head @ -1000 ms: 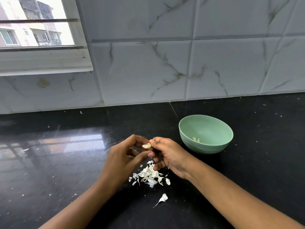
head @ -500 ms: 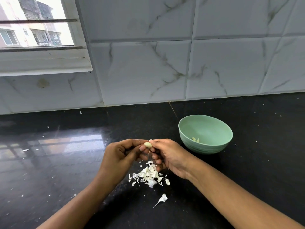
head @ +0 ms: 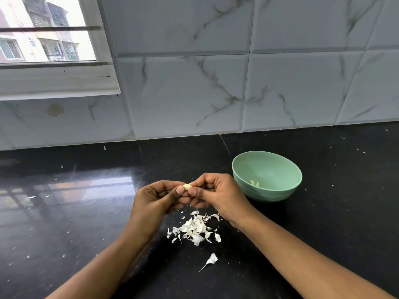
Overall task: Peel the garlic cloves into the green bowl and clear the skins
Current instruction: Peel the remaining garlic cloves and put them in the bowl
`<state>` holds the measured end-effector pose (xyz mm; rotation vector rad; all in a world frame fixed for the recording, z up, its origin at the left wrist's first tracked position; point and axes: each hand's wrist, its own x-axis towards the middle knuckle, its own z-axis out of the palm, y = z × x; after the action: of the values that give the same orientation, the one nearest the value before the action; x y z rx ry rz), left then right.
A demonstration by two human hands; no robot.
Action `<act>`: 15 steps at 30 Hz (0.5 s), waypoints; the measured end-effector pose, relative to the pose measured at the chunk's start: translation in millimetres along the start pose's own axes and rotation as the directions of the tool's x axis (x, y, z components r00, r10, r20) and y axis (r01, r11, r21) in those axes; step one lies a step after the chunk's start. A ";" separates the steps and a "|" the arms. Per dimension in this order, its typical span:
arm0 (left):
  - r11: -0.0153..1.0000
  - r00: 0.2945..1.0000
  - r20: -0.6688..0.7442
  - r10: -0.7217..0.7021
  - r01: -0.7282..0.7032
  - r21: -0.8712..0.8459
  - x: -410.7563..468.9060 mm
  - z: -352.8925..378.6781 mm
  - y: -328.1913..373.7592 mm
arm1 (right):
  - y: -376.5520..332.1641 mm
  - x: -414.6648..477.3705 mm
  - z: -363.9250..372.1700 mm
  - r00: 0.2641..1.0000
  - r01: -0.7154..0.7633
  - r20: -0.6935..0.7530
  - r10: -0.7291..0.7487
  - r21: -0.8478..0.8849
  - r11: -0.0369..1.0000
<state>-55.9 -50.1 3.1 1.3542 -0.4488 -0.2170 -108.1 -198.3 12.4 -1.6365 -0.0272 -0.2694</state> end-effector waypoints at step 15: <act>0.964 0.994 0.087 -0.059 0.034 0.263 -2.1 -0.5 1.7 | -3.5 -2.4 1.0 0.983 -0.176 0.073 0.167 0.137 0.975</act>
<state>-57.8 -48.4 4.3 1.6198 -0.5387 -0.2684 -110.9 -196.6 15.3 -1.4932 0.0473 -0.0826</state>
